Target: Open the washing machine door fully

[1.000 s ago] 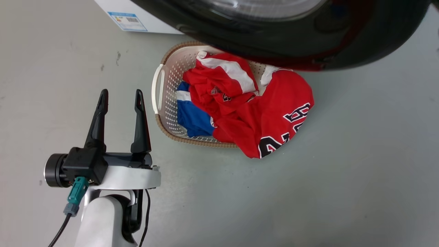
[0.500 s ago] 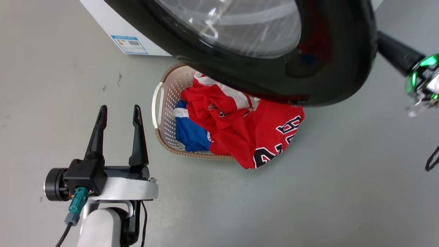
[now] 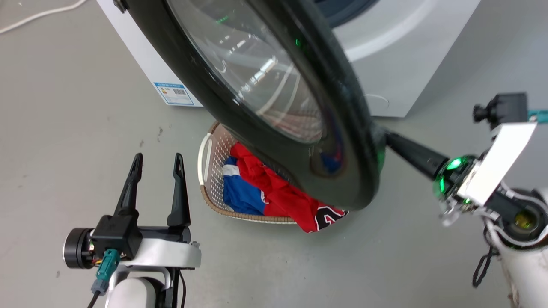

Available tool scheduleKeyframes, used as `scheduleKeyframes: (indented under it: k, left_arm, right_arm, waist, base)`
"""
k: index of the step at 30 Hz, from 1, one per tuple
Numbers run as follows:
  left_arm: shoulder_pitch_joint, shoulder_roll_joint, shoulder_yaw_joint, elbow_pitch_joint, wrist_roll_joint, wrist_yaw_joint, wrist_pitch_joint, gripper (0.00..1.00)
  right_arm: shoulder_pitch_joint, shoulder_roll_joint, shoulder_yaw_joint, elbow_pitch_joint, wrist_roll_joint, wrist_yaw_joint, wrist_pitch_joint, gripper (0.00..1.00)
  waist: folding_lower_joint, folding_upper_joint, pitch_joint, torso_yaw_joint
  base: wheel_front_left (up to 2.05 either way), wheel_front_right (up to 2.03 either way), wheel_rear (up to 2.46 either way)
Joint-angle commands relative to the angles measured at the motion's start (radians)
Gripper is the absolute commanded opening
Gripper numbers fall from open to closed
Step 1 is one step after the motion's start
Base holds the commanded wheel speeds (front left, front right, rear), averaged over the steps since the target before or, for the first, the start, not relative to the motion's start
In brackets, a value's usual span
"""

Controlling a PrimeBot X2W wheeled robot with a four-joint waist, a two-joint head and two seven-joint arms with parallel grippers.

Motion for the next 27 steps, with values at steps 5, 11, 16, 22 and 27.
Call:
scheduleKeyframes:
  k: [5,11,16,22,27]
  left_arm:
    - [0.038,-0.001,0.002,0.007,0.008,0.001,-0.003,1.00]
    - [0.078,-0.001,0.007,0.017,0.014,-0.003,-0.003,1.00]
    - [0.101,-0.001,0.004,0.021,0.016,-0.007,-0.003,1.00]
    - [0.124,-0.001,0.000,0.027,0.020,-0.009,-0.003,1.00]
    - [0.137,-0.001,-0.002,0.029,0.022,-0.011,-0.003,1.00]
  right_arm:
    - [0.086,0.032,0.023,-0.039,0.009,0.003,-0.015,0.00]
    - [0.154,0.071,0.064,-0.055,0.001,0.003,-0.025,0.00]
    - [0.186,0.105,0.092,-0.049,0.007,0.003,-0.032,0.00]
    - [0.231,0.141,0.137,-0.043,0.000,0.003,-0.039,0.00]
    - [0.259,0.174,0.171,-0.019,-0.003,0.003,-0.047,0.00]
  waist:
    - [0.0001,0.0000,-0.058,0.013]
    - [0.0001,0.0000,-0.115,0.023]
    - [0.0001,0.0000,-0.149,0.039]
    - [0.0001,0.0000,-0.189,0.057]
    - [0.0001,0.0000,-0.205,0.074]
  base:
    - [0.00,0.00,0.00]
    - [0.00,0.00,0.00]
    - [0.00,0.00,0.00]
    - [0.00,0.00,0.00]
    - [0.00,0.00,0.00]
